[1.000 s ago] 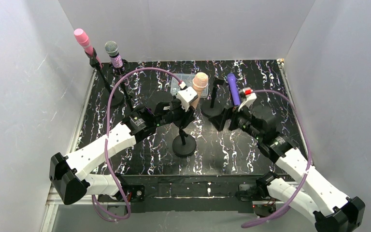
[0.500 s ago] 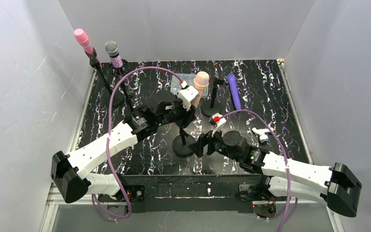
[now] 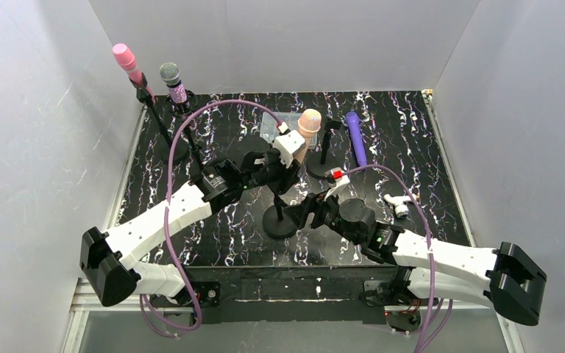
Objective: Remove the microphone from the stand
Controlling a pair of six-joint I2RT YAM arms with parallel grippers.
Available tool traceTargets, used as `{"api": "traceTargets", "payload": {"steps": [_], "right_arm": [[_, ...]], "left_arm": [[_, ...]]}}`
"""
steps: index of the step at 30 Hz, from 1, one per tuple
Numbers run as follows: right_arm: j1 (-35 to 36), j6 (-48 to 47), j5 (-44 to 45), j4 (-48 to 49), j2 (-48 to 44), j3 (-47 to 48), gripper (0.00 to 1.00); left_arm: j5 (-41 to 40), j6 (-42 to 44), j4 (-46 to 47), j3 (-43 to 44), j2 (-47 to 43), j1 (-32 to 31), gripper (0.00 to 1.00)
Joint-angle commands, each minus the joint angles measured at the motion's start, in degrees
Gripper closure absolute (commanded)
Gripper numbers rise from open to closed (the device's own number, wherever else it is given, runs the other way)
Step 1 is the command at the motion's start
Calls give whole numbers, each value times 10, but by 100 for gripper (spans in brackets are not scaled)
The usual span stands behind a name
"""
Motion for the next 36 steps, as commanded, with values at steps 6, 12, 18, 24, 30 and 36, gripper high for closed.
{"api": "traceTargets", "payload": {"steps": [6,12,18,24,30,36], "right_arm": [[2,-4,64,-40,-83,-4,12],[2,-31,97,-98,-130,22,5],[2,-52,113,-129,-140,61,2],[2,-81,136,-150,-147,111,2],[1,-111,142,-173,-124,177,2],[-3,-116,136,-177,-76,227,2]], "left_arm": [[26,17,-17,55,15,-1,70],[34,23,-20,62,18,-1,49],[35,26,-21,66,12,-1,27],[23,40,-42,63,-22,0,16],[51,55,-60,31,-67,-1,15],[69,66,-54,-8,-104,0,15]]}}
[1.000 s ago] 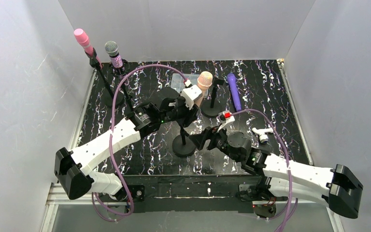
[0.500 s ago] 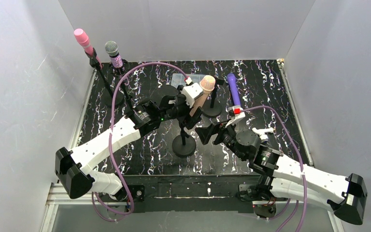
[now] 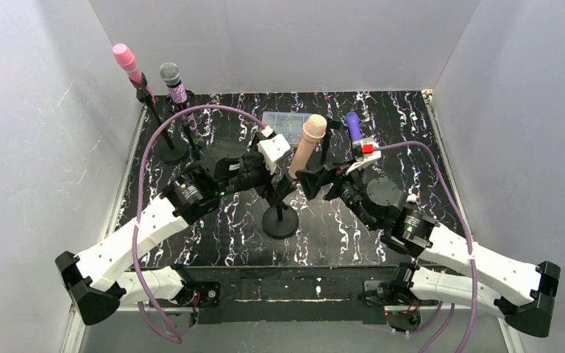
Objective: Remove the microphone from the stand
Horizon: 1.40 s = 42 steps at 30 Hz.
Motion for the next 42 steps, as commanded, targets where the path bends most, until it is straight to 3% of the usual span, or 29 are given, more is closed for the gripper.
{"api": "traceTargets", "payload": {"steps": [1,14,23,27,33,42], "right_arm": [[-4,-17,4,6,39,52,2],[-71,21,-51,27,128,105,5],[-82,26,-72,35,143,111,14],[-82,26,-76,40,143,110,18],[-82,20,-79,41,146,114,22],[-82,17,-83,41,150,115,30]], "left_arm": [[15,19,-10,-33,-27,-1,16],[11,37,129,-191,-88,2,21],[90,39,195,-216,-54,48,44],[133,33,175,-209,-41,70,55],[153,31,157,-218,-52,79,58],[179,23,138,-200,-25,80,82]]}}
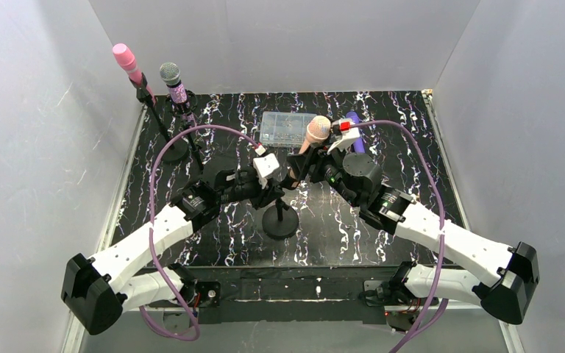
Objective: Remove the microphone from the stand
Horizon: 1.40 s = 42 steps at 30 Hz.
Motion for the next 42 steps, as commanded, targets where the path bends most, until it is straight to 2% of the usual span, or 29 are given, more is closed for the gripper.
{"api": "traceTargets", "payload": {"steps": [1,3,12,16,22,37,42], "right_arm": [[-2,-4,1,29,-1,29,32],[-2,-5,1,28,0,29,37],[-2,-17,4,4,6,65,75],[-2,-23,6,-1,6,85,83],[-2,-34,11,-12,7,120,89],[-2,-52,24,-21,8,188,94],[-2,-81,41,-87,24,248,96]], "left_arm": [[30,-8,-19,13,14,1,86],[27,-15,-17,16,17,1,100],[-47,-35,-89,40,38,2,100],[-56,-27,-123,48,49,1,100],[-64,-9,-175,61,71,1,100],[-82,7,-204,64,77,-1,100],[-80,-6,-200,81,82,-2,100]]}}
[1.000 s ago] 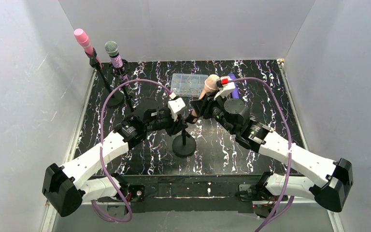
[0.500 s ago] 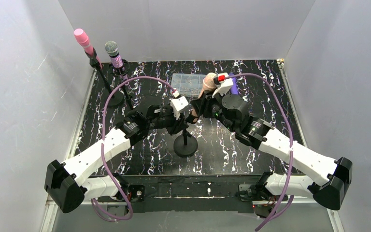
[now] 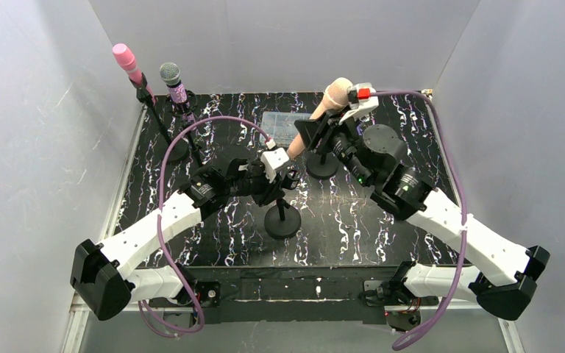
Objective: Remove the microphone from the stand
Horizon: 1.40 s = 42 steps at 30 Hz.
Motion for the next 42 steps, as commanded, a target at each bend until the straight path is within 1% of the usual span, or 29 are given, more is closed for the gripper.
{"api": "traceTargets", "payload": {"steps": [1,5,9,14,17,18,20,21,22,25,26,28,31,35,39,42], "right_arm": [[-1,-36,30,-40,6,81,97],[-1,-56,54,-129,18,126,97],[-9,-78,105,-206,18,162,97],[-47,-111,151,-283,5,190,99],[-83,-127,174,-332,17,202,99],[-102,-130,170,-346,23,201,99],[-157,-127,132,-367,35,189,99],[-194,-124,99,-368,40,177,99],[-248,-121,63,-368,44,162,99],[-364,-114,-41,-356,62,122,99],[-398,-114,-66,-353,75,113,99],[-449,-118,-89,-344,110,106,99],[-505,-112,-136,-344,185,136,99],[-514,-107,-143,-378,321,221,99],[-514,-103,-142,-393,421,283,99],[-513,-114,-124,-404,474,327,99]], "left_arm": [[-36,-8,-80,8,16,3,100],[-30,-25,-79,36,23,1,100],[-22,-28,-77,54,23,-3,100],[-15,-24,-86,64,23,-6,100],[-16,-23,-87,64,20,-6,100],[-17,-22,-87,65,20,-7,100],[-23,-21,-87,68,18,-8,100],[-25,-20,-87,70,17,-8,100],[-27,-19,-89,73,16,-9,100],[-30,-18,-95,84,14,-9,100],[-31,-18,-98,87,13,-9,100],[-30,-19,-104,93,9,-9,100],[-29,-21,-110,99,6,-9,100],[-30,-15,-113,101,-2,-9,100],[-30,-11,-121,104,-10,-10,100],[-27,-11,-122,101,-21,-10,100]]}}
